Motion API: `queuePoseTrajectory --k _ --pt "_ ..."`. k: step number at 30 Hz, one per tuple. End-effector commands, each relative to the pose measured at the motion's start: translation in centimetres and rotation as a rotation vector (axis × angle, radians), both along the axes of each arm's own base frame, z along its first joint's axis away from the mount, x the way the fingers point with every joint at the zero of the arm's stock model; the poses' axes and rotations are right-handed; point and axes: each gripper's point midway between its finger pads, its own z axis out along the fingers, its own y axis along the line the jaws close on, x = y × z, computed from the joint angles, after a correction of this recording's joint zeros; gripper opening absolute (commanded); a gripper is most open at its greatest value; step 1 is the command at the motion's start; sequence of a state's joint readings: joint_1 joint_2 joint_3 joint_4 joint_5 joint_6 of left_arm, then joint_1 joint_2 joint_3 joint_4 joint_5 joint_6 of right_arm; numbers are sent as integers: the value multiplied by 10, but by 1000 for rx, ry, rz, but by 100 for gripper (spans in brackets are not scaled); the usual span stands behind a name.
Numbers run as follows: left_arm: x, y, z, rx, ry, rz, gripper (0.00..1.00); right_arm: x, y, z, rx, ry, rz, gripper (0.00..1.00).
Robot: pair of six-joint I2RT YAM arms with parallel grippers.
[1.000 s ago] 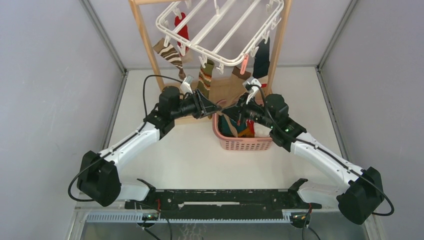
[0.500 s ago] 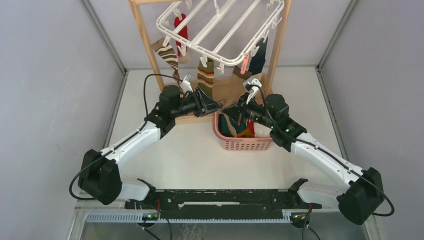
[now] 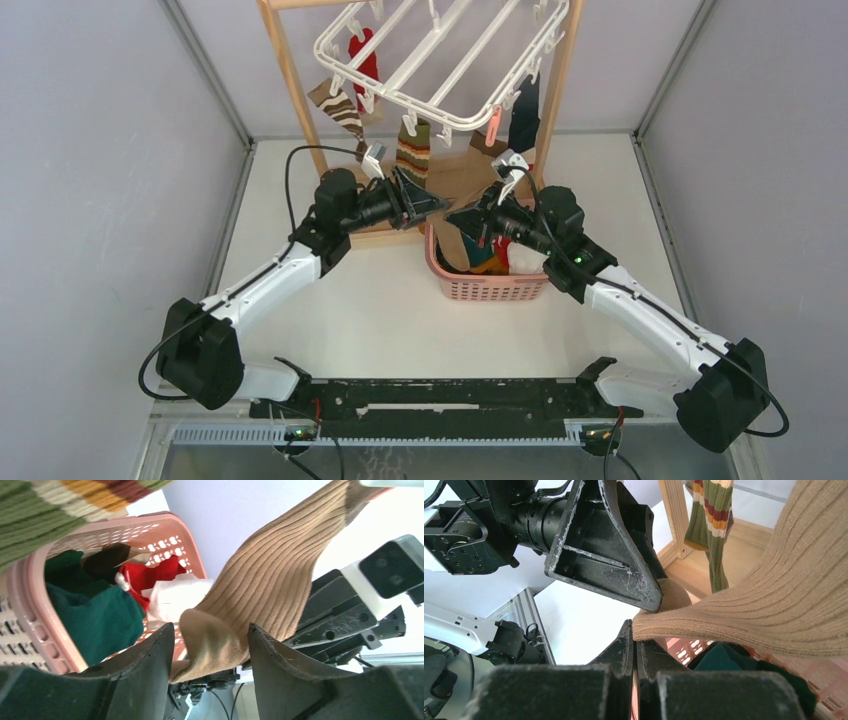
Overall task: Remove the socks clipped to the hanger
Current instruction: Remove the sock from the hanger.
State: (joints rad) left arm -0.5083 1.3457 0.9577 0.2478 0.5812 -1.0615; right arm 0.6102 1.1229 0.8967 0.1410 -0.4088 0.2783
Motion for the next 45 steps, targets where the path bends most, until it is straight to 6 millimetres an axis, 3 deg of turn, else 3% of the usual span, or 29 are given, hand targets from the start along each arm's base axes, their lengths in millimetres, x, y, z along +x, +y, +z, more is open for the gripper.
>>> queuePoseTrajectory --k 1,5,10,12,14,22,25,31,35,39,42,45 --pt "-10 -5 31 -117 -32 -49 59 -1 3 33 61 -67 15 0" --pt "-13 -6 33 -146 -13 -67 55 -1 3 32 57 -64 15 0" --pt "-15 -6 31 -144 -12 -69 28 -2 4 32 58 -65 19 0" --pt "-14 -7 29 -142 -9 -71 11 -1 5 31 57 -64 19 0" --pt "-13 -7 28 -140 -7 -70 1 -2 5 31 55 -63 22 0" --pt "-15 -5 24 -132 -9 -71 0 -2 1 29 42 -61 24 2" --pt "-15 -3 24 -132 -10 -66 0 -2 -3 30 46 -58 30 27" --pt "-15 4 25 -137 -10 -60 0 2 -13 29 39 -54 10 50" --pt "-16 8 27 -143 -11 -63 0 5 -22 32 33 -64 -10 56" --pt "-16 15 25 -154 0 -65 0 10 -38 41 33 -105 -40 70" --pt "-14 19 22 -152 6 -60 0 17 -55 55 53 -155 -70 77" --pt "-13 21 20 -150 11 -60 0 28 -75 70 85 -209 -90 78"
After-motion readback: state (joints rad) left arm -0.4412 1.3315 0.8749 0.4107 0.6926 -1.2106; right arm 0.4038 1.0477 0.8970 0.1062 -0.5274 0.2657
